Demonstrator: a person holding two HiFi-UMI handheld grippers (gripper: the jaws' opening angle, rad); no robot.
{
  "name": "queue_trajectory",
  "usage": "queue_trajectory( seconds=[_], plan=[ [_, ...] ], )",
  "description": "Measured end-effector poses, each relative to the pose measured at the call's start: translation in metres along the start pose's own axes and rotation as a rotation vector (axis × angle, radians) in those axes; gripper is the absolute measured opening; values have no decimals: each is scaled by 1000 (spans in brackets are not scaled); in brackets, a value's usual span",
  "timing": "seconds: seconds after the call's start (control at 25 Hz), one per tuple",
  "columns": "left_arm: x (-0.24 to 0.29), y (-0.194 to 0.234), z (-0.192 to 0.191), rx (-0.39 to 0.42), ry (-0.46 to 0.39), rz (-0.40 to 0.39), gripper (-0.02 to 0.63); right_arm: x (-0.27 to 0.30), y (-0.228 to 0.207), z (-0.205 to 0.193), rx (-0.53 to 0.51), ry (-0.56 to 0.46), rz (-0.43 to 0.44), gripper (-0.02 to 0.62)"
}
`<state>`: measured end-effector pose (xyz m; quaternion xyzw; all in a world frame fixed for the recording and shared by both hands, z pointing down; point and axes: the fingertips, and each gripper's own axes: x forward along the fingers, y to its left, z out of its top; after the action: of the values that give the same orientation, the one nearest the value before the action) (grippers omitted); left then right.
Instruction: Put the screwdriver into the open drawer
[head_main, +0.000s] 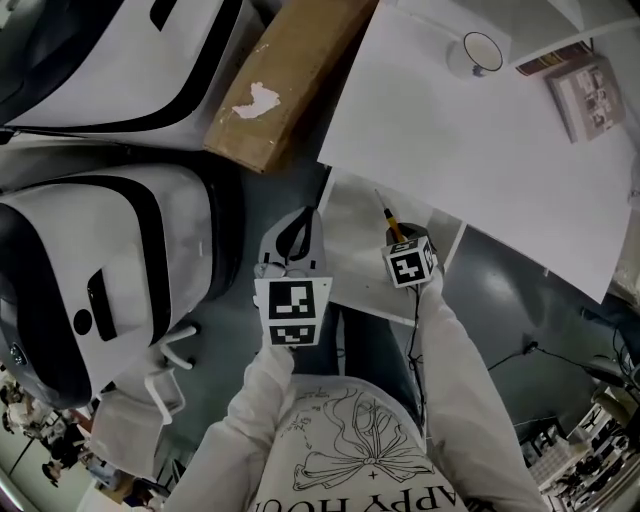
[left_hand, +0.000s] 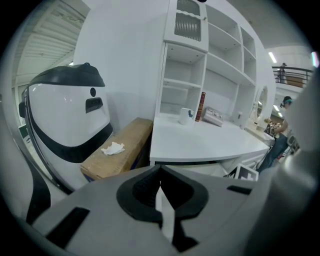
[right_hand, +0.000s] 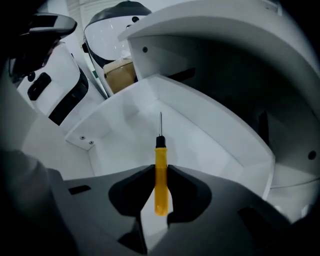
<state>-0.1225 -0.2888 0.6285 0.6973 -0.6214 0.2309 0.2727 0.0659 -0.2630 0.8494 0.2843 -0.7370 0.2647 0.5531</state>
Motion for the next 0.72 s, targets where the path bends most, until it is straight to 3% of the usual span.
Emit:
queue_trajectory(
  seconds=[0.4,0.72],
  plan=[
    [4,11,-11,-19,24,20,5,34,-7,-9,31,101,-9,74],
    [3,18,-20,-29,32,34,5,40,-7,-9,29,92,-38,77]
  ],
)
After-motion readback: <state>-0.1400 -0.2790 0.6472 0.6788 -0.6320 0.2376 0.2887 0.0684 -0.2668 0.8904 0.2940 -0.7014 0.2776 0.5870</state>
